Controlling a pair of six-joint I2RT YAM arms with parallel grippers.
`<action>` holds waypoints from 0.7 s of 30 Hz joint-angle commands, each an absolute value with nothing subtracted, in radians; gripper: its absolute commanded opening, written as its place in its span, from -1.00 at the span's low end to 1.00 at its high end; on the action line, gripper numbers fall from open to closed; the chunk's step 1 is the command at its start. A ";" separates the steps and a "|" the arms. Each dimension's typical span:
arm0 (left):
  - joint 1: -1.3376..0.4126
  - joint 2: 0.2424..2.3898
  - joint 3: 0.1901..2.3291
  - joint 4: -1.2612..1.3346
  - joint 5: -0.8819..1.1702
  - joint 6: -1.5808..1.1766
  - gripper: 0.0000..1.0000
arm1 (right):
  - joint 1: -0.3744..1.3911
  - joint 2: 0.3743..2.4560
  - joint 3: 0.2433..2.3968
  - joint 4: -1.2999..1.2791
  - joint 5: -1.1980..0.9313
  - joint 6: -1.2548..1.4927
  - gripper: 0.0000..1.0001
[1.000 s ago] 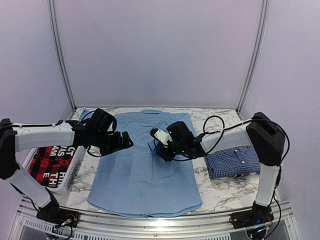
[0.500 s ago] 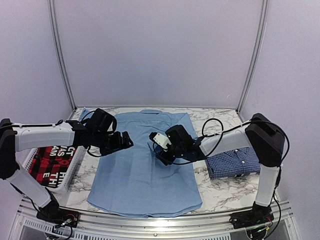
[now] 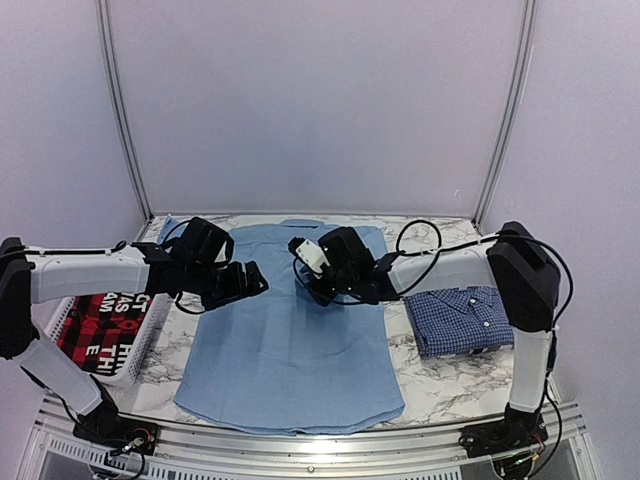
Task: Fold and stack the long sleeve shirts
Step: Pick up the sleeve from the center of the board.
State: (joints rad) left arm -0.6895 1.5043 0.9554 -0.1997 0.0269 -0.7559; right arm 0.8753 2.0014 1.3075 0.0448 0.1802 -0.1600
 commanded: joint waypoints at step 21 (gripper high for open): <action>-0.871 1.403 0.872 0.078 -0.191 -0.531 0.98 | 0.805 2.009 1.757 -0.254 -0.270 0.557 -1.00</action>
State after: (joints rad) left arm -0.8341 1.4178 0.8543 0.0853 -0.0349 -0.6296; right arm 0.8227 1.9957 1.7065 -0.2638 -0.2058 0.3931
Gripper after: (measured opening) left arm 0.988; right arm 0.002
